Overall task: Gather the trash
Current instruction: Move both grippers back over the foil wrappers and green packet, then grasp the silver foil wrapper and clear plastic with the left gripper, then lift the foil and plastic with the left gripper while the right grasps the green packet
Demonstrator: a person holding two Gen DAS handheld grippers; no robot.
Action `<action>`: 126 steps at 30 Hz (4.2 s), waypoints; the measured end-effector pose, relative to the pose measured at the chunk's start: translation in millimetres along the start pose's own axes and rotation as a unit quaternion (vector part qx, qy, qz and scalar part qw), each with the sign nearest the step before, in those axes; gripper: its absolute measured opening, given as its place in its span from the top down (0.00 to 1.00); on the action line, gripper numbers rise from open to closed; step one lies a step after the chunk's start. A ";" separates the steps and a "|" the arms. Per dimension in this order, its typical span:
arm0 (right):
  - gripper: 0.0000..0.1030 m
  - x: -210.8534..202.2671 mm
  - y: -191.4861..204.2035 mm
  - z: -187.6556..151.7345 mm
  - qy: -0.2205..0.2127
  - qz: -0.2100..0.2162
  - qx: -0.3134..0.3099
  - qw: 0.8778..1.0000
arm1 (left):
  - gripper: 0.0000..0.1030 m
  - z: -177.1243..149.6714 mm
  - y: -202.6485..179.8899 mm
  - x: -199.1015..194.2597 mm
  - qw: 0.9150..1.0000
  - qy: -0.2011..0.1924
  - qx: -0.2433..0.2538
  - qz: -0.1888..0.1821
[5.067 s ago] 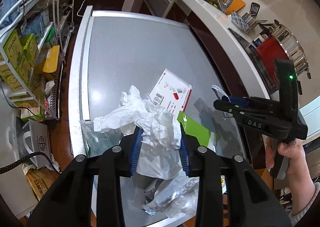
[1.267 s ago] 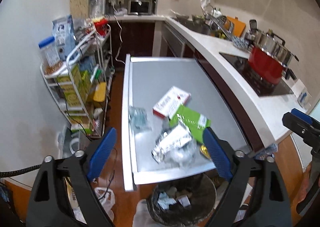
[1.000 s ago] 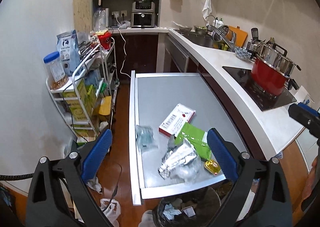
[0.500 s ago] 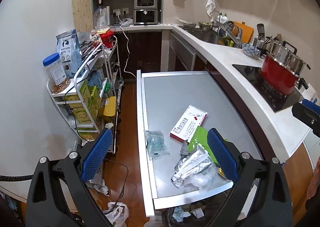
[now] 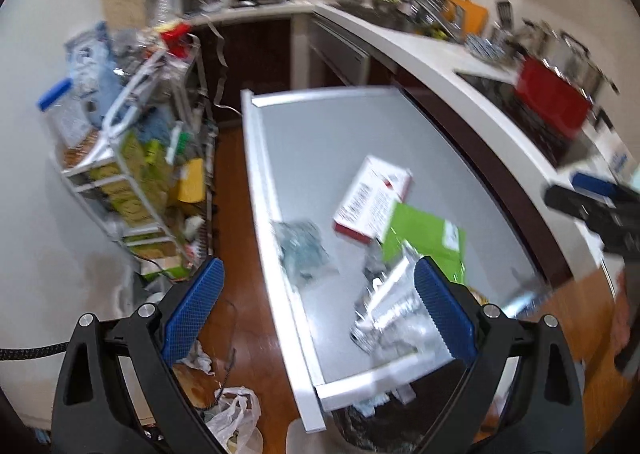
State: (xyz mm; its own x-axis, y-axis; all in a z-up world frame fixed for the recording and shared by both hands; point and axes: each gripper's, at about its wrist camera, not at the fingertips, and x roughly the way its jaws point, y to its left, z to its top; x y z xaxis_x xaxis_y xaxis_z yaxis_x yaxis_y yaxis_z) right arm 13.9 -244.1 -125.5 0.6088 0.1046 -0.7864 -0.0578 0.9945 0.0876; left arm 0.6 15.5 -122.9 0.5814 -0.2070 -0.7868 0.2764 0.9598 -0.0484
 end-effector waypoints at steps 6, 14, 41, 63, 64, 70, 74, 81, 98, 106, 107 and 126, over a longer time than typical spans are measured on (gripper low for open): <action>0.04 34.9 1.1 1.8 0.043 0.009 -0.004 0.999 | 0.06 -17.1 -25.6 34.4 0.996 0.047 0.046 -0.060; 0.04 85.4 18.2 5.1 0.099 0.019 -0.066 0.993 | 0.06 -21.6 -47.7 90.7 0.987 0.092 0.079 -0.106; 0.04 125.9 14.2 7.3 0.155 0.027 -0.091 0.983 | 0.28 -12.4 -27.0 135.8 0.982 0.140 0.053 -0.113; 0.11 156.8 48.5 -3.5 0.196 0.043 -0.217 0.955 | 0.28 -60.3 -73.2 95.9 0.976 0.149 0.020 -0.158; 0.11 158.8 49.7 -4.0 0.199 0.044 -0.219 0.954 | 0.28 -61.0 -74.0 99.8 0.976 0.150 0.018 -0.155; 0.11 167.7 53.3 -10.1 0.212 0.063 -0.233 0.947 | 0.58 -59.5 -68.0 114.7 0.975 0.154 0.011 -0.162; 0.11 171.6 56.6 -9.9 0.216 0.072 -0.244 0.943 | 0.61 -58.0 -59.3 114.1 0.973 0.156 -0.004 -0.167; 0.11 174.3 59.9 -9.3 0.232 0.096 -0.261 0.932 | 0.61 -55.2 -27.2 102.3 0.975 0.146 -0.032 -0.163; 0.25 178.9 71.4 -20.8 0.258 0.119 -0.278 0.917 | 0.61 -51.3 1.5 90.6 0.976 0.134 -0.070 -0.160; 0.25 155.7 42.4 -9.3 0.238 0.137 -0.204 0.940 | 0.61 -42.8 -3.9 80.7 0.975 0.120 -0.073 -0.171; 0.25 151.6 40.8 -9.7 0.234 0.135 -0.198 0.942 | 0.61 -41.6 -4.2 78.6 0.975 0.117 -0.073 -0.173; 0.25 37.8 -8.1 27.2 0.072 0.109 -0.066 0.989 | 0.61 7.5 -16.7 30.4 0.987 0.022 -0.049 -0.153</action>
State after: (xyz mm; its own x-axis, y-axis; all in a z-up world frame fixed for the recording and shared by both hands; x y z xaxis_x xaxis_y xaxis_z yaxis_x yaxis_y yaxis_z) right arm 58.9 -248.4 -139.3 0.4512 0.3073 -0.8378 -0.2845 0.9394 0.1914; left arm 19.4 -8.3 -141.4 0.4474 -0.4843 -0.7519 0.3583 0.8673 -0.3455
